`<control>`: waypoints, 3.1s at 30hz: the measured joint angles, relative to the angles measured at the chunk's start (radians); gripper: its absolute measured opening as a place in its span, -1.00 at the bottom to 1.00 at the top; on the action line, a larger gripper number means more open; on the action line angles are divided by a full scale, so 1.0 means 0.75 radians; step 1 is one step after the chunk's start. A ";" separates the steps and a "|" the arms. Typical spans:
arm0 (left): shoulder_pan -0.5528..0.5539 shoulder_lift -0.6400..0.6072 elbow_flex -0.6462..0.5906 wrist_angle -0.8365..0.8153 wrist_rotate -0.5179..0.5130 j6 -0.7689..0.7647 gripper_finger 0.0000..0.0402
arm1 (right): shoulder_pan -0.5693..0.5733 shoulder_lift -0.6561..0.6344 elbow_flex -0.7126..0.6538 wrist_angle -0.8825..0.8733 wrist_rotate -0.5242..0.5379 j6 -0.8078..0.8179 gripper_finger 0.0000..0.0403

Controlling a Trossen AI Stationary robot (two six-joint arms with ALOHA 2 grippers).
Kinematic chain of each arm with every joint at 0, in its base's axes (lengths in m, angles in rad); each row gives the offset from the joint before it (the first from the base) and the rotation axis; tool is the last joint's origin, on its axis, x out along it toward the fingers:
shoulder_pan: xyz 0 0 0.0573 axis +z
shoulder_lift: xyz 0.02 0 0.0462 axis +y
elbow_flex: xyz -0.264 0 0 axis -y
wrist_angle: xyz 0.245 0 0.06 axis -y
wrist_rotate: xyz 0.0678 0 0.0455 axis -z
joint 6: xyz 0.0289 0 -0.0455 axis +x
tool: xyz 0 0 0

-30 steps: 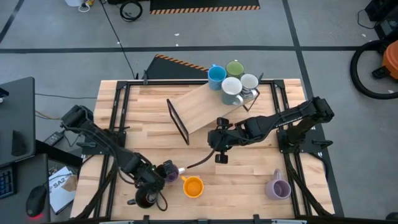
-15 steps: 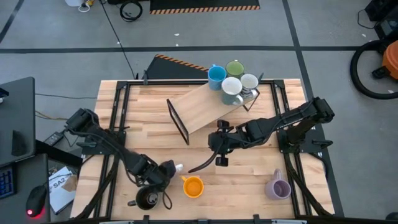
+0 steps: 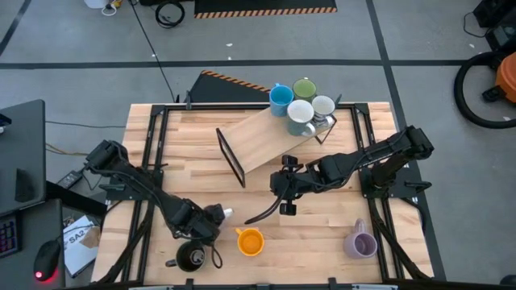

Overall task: Place coffee mugs
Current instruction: Put the left purple mug on the shelf

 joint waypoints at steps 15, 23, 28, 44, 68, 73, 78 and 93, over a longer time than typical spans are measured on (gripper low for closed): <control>0.259 -0.152 0.240 -0.326 0.402 -0.457 -0.88 | 0.005 0.000 0.001 -0.203 0.042 0.112 -0.46; 0.467 -0.172 0.505 -0.447 0.348 -0.681 -0.87 | 0.022 -0.011 0.001 -0.253 0.069 0.170 -0.46; 0.598 -0.171 0.662 -0.462 0.460 -0.741 -0.87 | 0.033 -0.011 0.001 -0.296 0.103 0.176 -0.46; 1.050 -0.140 0.829 -0.363 0.528 -0.963 -0.87 | 0.057 -0.012 0.001 -0.385 0.170 0.243 -0.46; 1.211 0.386 1.262 -0.722 0.348 -0.826 -0.87 | 0.061 -0.241 0.001 -0.452 0.269 0.255 -0.46; 1.210 0.412 1.288 -0.722 0.287 -0.793 -0.87 | 0.060 -0.270 0.001 -0.498 0.269 0.254 -0.46; 1.218 0.414 1.288 -0.714 0.276 -0.776 -0.86 | 0.060 -0.317 0.001 -0.574 0.302 0.250 -0.46; 1.204 0.420 1.288 -0.710 0.273 -0.769 -0.76 | 0.060 -0.394 0.000 -0.567 0.342 0.239 -0.46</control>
